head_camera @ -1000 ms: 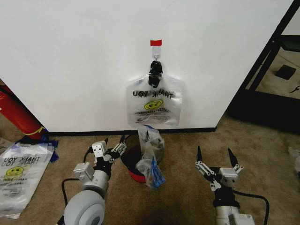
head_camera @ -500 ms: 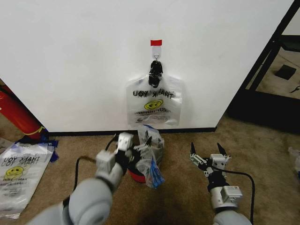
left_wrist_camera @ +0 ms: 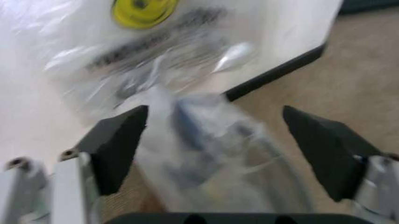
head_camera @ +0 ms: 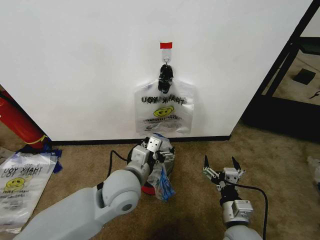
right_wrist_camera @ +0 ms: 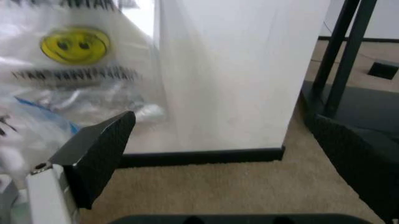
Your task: Pick up the garbage bag from the wall and place it over the trash bin.
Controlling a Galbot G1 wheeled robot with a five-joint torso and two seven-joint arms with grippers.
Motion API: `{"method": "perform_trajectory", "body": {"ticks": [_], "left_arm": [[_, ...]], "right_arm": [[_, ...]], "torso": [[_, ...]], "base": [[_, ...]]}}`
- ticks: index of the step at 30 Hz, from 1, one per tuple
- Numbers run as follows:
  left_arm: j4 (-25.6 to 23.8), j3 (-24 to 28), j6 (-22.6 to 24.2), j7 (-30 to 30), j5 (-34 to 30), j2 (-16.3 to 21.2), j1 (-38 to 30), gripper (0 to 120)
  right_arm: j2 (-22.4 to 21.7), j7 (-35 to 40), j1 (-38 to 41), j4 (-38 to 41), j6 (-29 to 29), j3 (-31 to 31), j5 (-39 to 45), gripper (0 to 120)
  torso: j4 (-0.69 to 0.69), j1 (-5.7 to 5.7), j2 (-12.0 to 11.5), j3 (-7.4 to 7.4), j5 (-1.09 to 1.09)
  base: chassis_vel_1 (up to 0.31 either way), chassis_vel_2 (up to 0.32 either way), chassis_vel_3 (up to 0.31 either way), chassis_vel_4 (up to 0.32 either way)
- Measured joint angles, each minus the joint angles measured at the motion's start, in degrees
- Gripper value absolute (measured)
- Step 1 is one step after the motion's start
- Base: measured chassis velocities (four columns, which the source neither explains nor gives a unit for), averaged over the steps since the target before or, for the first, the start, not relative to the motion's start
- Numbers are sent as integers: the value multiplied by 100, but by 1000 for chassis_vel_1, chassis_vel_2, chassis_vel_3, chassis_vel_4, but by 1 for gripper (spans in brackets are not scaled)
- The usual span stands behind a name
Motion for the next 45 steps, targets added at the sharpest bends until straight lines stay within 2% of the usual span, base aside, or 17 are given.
{"method": "perform_trajectory", "body": {"ticks": [2, 9, 11, 16, 18, 22, 24, 29, 32, 36, 39, 41, 45], "left_arm": [[36, -7, 10, -26, 9, 9, 18, 78], [76, -96, -37, -66, 52, 33, 205, 48], [80, -112, -50, -66, 72, 24, 227, 45], [73, -200, -88, -66, 112, 27, 344, 22], [65, -213, -89, -67, 113, 27, 357, 20], [-59, -424, -98, -101, 110, 48, 565, 1], [-73, -450, -100, -104, 109, 54, 594, 0], [-191, -659, -146, -127, 114, 99, 822, 0], [-204, -677, -162, -130, 124, 91, 828, 0], [-221, -721, -179, -133, 135, 79, 839, 0], [-223, -737, -189, -134, 139, 82, 855, 0], [-235, -770, -201, -135, 143, 93, 888, 0], [-244, -771, -215, -133, 151, 91, 901, 0]], "right_arm": [[8, -7, -16, 30, 8, -19, -1, 100], [60, -67, 44, -21, 124, -61, -140, 100], [69, -76, 37, -39, 151, -62, -167, 100], [67, -82, 4, -60, 172, -78, -158, 100], [62, -82, 6, -58, 164, -83, -136, 100], [-96, -44, 148, -58, -124, -179, 472, 100], [-123, -38, 174, -60, -174, -190, 564, 100], [-578, 80, 824, -241, -787, -353, 1675, 100], [-739, 99, 1082, -290, -966, -472, 2043, 100], [-1032, 175, 1749, -374, -1442, -925, 2864, 100], [-1077, 237, 2023, -453, -1614, -1141, 3051, 100], [-1045, 352, 2509, -616, -1925, -1546, 3090, 100], [-849, 799, 2976, -809, -2615, -1966, 3050, 100]], "torso": [[0, 0, 0, 0, 0], [0, 0, 0, 0, 0], [0, 0, 0, 0, 0], [0, 0, 0, 0, 0], [0, 0, 0, 0, 1], [-1, 0, 0, -1, 1], [-1, -1, 0, -1, 1], [0, 0, 0, 0, 1], [0, 0, 0, 0, 2], [0, 0, 0, 0, 1], [1, 0, 0, 0, 0], [1, 0, 0, 0, 0], [1, 0, 0, 0, 0]], "base": [[0, 0, 0, 0], [0, 0, 0, 0], [0, 0, 0, 0], [0, 0, 0, 0], [0, 0, 0, 0], [0, 0, 0, 0], [0, 0, 0, 0], [0, 0, 0, 0], [0, 0, 0, 0], [0, 0, 0, 0], [0, 0, 0, 0], [0, 0, 0, 0], [0, 0, 0, 0]]}}
